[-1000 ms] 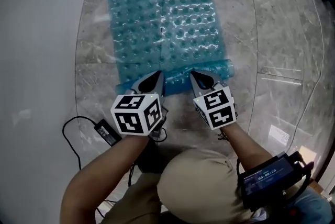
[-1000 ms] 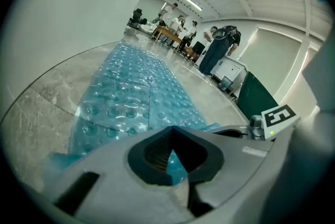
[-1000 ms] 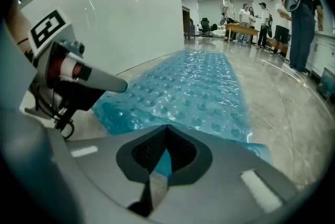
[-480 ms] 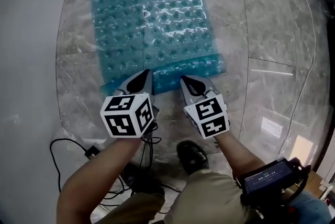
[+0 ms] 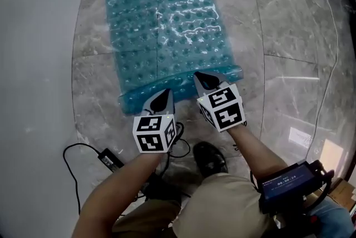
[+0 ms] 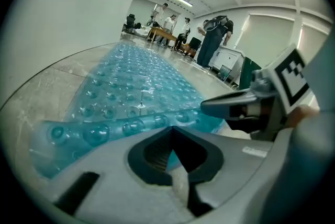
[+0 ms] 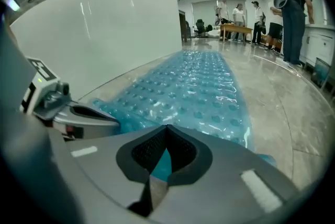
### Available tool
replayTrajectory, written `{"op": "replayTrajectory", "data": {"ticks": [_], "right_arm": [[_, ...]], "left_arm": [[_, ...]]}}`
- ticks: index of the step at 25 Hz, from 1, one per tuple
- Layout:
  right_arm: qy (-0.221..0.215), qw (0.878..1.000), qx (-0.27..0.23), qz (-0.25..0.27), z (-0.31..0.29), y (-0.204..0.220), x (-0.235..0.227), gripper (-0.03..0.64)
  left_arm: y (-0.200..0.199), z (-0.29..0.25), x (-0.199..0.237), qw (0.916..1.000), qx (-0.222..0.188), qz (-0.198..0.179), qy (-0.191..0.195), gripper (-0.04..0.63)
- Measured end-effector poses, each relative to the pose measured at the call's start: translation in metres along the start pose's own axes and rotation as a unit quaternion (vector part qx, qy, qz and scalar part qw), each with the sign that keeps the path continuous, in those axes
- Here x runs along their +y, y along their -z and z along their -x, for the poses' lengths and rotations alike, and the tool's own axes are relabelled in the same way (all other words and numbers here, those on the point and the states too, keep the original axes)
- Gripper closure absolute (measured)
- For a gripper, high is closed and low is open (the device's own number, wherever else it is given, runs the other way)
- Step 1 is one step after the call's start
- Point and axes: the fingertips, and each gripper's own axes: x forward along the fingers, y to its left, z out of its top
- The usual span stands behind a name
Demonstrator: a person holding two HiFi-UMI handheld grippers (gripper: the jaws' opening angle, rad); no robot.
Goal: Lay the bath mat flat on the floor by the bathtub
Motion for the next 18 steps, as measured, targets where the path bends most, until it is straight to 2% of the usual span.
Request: {"op": "replayTrajectory", "data": {"ticks": [3, 6, 9, 13, 16, 18], "right_arm": [[-0.001, 1.000, 0.015, 0.013, 0.005, 0.017, 0.007, 0.612], [-0.003, 1.000, 0.016, 0.027, 0.026, 0.035, 0.022, 0.612], [-0.007, 0.999, 0.024, 0.032, 0.037, 0.050, 0.031, 0.612], [-0.034, 0.999, 0.018, 0.022, 0.049, 0.041, 0.034, 0.612], [-0.017, 1.000, -0.002, 0.009, 0.052, 0.022, 0.022, 0.612], [-0.006, 1.000, 0.008, 0.005, 0.045, 0.025, 0.015, 0.612]], "left_arm": [[-0.011, 0.018, -0.014, 0.9996, -0.011, 0.004, 0.027, 0.589], [-0.028, 0.032, -0.016, 0.9992, -0.027, 0.021, 0.020, 0.589], [-0.012, 0.023, -0.009, 0.9987, 0.016, 0.048, 0.003, 0.589], [0.025, 0.018, -0.014, 0.9983, 0.055, 0.022, 0.005, 0.589], [0.042, 0.022, -0.021, 0.9973, 0.068, 0.025, 0.012, 0.589], [0.061, 0.025, -0.027, 0.9952, 0.088, 0.039, 0.019, 0.589]]}}
